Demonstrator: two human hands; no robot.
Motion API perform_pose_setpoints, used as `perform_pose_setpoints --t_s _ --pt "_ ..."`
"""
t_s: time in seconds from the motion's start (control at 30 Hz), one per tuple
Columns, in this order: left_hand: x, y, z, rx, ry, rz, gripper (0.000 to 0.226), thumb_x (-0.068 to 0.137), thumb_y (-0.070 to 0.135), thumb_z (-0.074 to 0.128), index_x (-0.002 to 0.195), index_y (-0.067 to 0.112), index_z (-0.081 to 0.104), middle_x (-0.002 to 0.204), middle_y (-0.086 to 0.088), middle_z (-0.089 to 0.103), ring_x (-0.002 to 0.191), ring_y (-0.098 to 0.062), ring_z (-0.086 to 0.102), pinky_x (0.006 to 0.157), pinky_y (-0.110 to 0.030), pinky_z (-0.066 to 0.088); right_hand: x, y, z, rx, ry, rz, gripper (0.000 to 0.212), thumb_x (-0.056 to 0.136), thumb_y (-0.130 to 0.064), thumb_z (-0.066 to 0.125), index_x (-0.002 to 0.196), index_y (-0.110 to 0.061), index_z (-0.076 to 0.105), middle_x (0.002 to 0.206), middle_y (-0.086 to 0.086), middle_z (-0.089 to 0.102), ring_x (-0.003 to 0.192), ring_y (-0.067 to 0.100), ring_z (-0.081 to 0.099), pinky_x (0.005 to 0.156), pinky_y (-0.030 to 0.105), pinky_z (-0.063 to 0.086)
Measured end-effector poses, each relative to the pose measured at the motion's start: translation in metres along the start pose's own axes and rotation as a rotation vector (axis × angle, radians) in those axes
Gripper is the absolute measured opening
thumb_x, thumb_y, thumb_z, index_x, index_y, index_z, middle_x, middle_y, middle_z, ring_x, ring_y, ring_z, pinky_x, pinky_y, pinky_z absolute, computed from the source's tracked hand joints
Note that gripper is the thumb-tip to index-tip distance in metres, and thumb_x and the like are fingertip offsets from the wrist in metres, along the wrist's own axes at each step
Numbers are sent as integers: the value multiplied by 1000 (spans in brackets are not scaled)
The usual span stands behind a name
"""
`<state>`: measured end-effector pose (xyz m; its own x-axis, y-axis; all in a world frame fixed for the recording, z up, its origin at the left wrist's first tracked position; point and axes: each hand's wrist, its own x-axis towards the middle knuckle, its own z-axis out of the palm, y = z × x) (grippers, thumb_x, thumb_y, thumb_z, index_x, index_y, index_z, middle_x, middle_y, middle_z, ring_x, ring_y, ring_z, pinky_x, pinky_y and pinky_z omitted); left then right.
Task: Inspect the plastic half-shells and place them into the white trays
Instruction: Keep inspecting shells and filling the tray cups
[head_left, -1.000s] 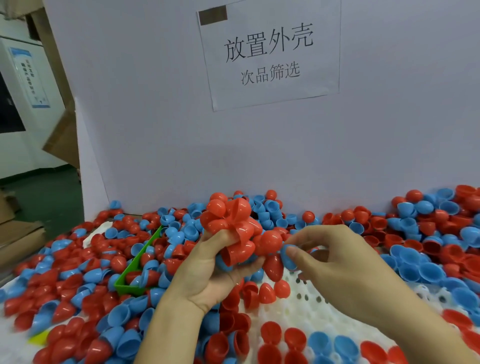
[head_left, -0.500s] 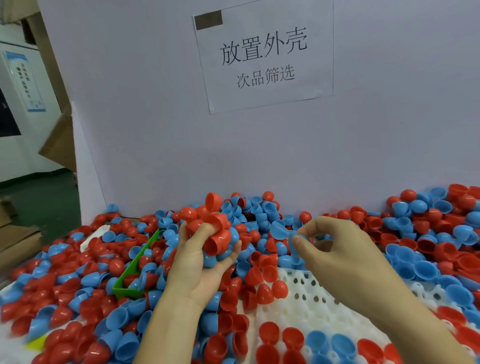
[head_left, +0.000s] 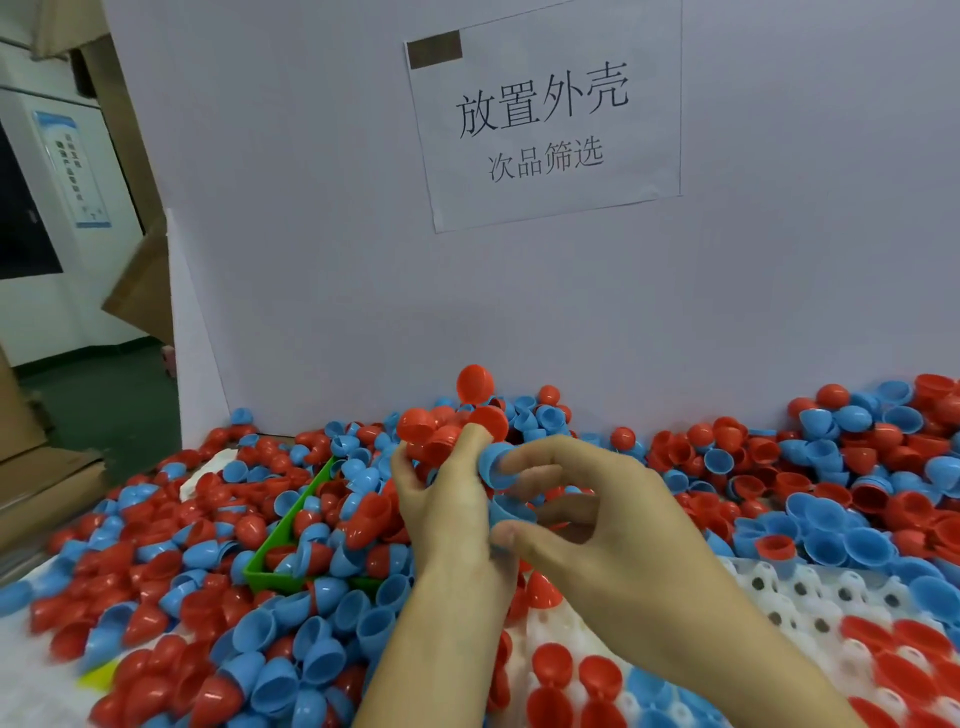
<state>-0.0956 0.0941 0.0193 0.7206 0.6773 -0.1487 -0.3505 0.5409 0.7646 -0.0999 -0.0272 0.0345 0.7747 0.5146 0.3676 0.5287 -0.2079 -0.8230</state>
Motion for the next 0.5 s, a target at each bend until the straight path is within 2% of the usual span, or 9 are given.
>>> perform_pose_setpoints --t_s 0.07,0.13,0.2,0.27,0.33,0.4,0.5 --pt "0 1 -1 8 4 -1 38 84 18 71 104 47 56 112 -8 65 98 -32 68 83 -52 58 0 1 -1 -8 -24 -11 32 81 -27 80 106 -43 69 98 -19 67 86 -3 68 79 12 54" --pt "0 1 -1 -15 3 -14 41 84 15 70 105 47 54 104 -7 64 85 -27 66 72 -47 60 -1 0 -1 -26 -54 -39 22 89 -32 70 110 -39 70 100 -18 71 90 -3 68 78 11 54" --pt "2 1 0 -68 13 -27 43 84 12 71 107 44 56 93 -6 63 68 -21 66 60 -45 61 0 0 -1 -49 -66 -61 20 97 -34 54 109 -35 71 97 -5 75 95 11 69 80 22 57" --pt "1 1 2 -91 -6 -16 43 83 8 71 110 39 58 78 -2 60 51 -14 60 46 -32 53 1 2 -3 -88 -63 -63 26 101 -29 49 114 -35 71 98 -4 76 94 17 70 83 27 57" --pt "0 -1 5 -93 -57 -7 43 83 5 70 103 41 60 66 1 57 45 -12 56 44 -30 50 2 3 -6 -142 -56 -66 26 100 -22 55 117 -34 72 103 -16 74 94 3 68 85 17 55" --pt "-5 -3 8 -67 -103 -4 43 81 3 70 92 43 60 61 1 55 43 -12 54 44 -29 49 2 5 -12 -182 -41 -62 26 95 -17 64 113 -34 73 96 -24 70 89 -8 66 77 6 51" --pt "-11 -7 13 -20 -168 9 46 81 -2 66 111 33 59 62 2 51 45 -11 51 43 -27 46 1 4 -26 -235 -30 -49 29 85 -17 76 108 -35 76 84 -23 70 75 -9 65 65 5 49"
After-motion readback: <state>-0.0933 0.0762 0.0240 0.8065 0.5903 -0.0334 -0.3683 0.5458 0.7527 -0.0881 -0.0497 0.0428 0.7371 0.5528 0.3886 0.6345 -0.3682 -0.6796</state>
